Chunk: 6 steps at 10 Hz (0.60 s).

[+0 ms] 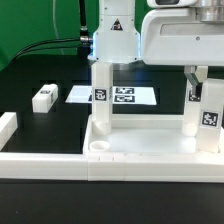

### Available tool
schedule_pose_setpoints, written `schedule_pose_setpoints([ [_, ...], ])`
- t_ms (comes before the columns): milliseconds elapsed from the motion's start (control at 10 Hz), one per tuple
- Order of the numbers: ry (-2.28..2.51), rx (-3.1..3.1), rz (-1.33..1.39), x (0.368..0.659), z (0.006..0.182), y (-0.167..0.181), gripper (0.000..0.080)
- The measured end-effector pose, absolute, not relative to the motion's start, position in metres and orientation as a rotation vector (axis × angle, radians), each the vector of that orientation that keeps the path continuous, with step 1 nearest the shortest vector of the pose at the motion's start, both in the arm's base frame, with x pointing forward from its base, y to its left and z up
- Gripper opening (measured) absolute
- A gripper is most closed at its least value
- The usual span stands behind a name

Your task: Assemble desk

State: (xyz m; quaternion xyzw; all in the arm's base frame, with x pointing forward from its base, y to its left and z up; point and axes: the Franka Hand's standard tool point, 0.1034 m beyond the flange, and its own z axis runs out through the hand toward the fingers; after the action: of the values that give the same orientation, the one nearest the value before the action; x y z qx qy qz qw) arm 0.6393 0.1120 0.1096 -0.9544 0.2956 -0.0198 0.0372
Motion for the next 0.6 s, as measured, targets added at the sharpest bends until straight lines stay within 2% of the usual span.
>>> schedule_pose_setpoints([
  [600, 1.696, -2.516, -0.042, 0.6387, 0.1088, 0.1107, 0.0289],
])
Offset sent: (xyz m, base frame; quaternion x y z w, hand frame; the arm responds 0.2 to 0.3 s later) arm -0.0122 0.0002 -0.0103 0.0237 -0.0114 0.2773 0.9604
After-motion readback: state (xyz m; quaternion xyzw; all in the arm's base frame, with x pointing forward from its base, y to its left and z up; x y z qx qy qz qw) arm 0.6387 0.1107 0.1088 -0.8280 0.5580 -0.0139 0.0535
